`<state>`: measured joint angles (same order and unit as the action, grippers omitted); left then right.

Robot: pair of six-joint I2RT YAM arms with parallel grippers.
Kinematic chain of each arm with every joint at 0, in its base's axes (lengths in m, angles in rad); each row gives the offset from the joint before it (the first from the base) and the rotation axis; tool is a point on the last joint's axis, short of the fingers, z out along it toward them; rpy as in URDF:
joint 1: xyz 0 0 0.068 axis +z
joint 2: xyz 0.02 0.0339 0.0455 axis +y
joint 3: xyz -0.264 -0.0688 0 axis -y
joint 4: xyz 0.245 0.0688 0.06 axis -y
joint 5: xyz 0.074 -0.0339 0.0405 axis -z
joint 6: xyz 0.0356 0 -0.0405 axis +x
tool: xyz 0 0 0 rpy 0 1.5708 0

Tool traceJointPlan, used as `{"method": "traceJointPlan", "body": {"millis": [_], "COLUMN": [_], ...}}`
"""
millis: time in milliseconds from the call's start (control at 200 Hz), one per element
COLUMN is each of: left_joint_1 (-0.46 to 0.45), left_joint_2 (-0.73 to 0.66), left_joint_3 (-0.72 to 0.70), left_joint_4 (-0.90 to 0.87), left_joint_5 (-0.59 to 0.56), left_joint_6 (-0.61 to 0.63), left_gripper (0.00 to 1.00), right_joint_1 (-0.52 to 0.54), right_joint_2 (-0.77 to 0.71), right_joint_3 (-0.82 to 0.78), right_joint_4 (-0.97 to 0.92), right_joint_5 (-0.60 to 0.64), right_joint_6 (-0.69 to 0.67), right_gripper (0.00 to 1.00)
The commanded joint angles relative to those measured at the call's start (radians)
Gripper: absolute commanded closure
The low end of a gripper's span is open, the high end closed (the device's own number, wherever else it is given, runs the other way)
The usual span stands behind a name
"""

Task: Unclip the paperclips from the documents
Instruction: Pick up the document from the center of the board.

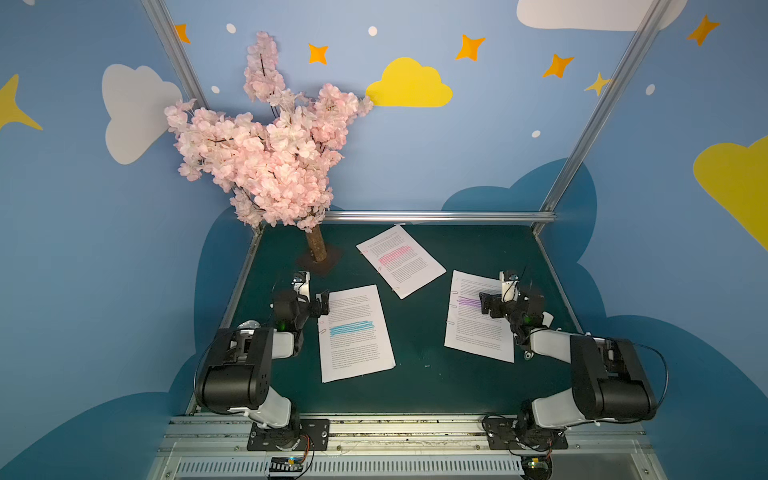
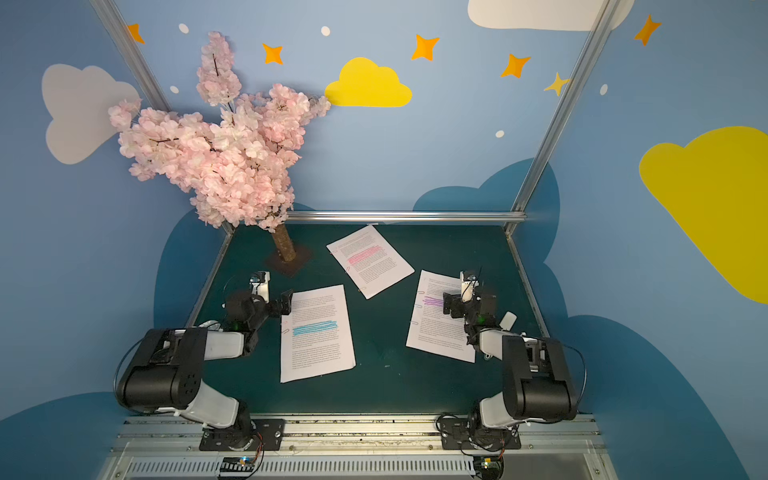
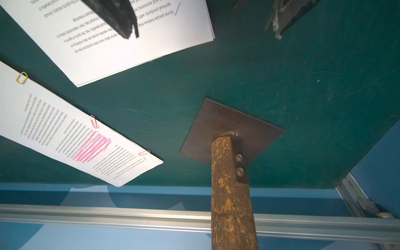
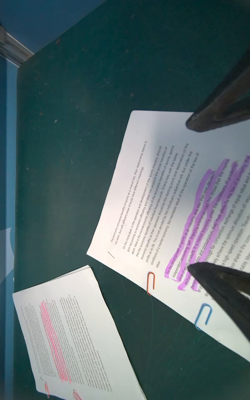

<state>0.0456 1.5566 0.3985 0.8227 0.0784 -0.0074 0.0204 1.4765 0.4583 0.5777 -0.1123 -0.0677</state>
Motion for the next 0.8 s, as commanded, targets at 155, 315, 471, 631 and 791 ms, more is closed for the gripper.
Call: {"method": "traceJointPlan", "body": {"millis": [155,315,471,631,791], "left_joint_1": [-0.004,-0.005,0.002,0.003,0.002], "left_joint_2": [-0.016,-0.016,-0.015,-0.013,-0.094], "left_joint_3": [0.0,0.002,0.005,0.008,0.148], "left_joint_4": [-0.002,-0.002,-0.004,-0.011,-0.302], "left_joint_5": [-0.012,-0.014,-0.01,-0.009,-0.143], "left_joint_6": [0.004,0.002,-0.008,-0.009,-0.06], "left_gripper": [0.01,0.01,0.01,0.01,0.01], "right_joint_1": [-0.003,-0.003,-0.004,-0.005,0.0], "right_joint_2": [-0.007,-0.007,-0.006,-0.006,-0.007], "right_joint_3": [0.022,0.022,0.024,0.025,0.09], "right_joint_4": [-0.01,-0.01,-0.01,-0.01,-0.033], "right_joint_5": [0.003,0.003,0.001,0.001,0.084], "right_joint_6": [0.003,0.003,0.005,0.005,0.059], "right_gripper": [0.05,0.05,0.05,0.05,0.05]}}
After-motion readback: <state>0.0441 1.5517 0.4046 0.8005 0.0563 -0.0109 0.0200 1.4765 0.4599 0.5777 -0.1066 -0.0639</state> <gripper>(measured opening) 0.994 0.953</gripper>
